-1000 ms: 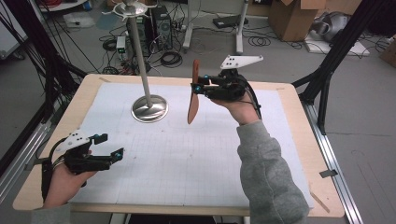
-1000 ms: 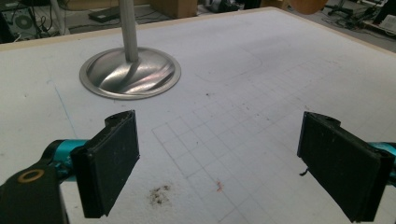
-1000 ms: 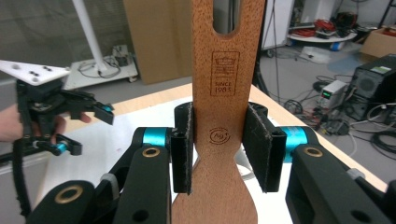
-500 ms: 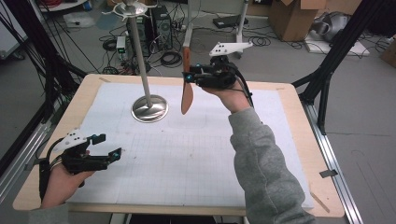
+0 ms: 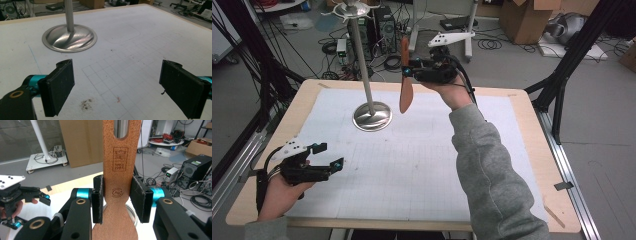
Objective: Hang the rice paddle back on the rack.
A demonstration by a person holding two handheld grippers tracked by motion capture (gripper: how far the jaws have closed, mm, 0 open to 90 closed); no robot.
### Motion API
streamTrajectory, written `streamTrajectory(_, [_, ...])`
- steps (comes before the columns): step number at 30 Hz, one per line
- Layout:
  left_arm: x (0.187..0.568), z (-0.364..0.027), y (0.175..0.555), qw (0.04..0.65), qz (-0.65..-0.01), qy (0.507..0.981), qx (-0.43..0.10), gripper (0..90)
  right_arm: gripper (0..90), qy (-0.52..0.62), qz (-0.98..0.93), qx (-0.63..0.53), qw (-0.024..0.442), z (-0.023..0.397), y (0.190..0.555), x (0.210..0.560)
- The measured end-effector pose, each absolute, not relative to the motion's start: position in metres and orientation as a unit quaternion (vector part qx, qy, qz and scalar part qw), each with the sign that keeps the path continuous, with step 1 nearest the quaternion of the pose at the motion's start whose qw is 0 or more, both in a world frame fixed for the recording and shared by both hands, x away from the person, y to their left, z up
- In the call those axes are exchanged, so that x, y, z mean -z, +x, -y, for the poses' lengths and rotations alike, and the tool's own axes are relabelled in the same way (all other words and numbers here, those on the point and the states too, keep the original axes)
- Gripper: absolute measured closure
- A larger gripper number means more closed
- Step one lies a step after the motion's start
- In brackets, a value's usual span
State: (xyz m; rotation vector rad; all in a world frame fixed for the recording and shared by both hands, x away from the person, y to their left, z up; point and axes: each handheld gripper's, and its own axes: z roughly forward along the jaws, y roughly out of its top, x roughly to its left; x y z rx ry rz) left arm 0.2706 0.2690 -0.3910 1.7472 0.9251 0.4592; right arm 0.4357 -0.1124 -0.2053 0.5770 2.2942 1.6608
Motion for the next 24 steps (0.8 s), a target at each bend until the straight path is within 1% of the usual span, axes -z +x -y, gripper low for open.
streamTrajectory(8, [0.389,-0.270,0.270,0.532,-0.388,0.725,-0.202,13.1,64.9,0.204,-0.788,-0.567,0.128,0.104,0.442,0.202])
streamTrajectory(24, [0.389,-0.272,0.269,0.533,-0.390,0.723,-0.202,13.1,64.9,0.205,-0.788,-0.565,0.130,0.082,0.451,0.189])
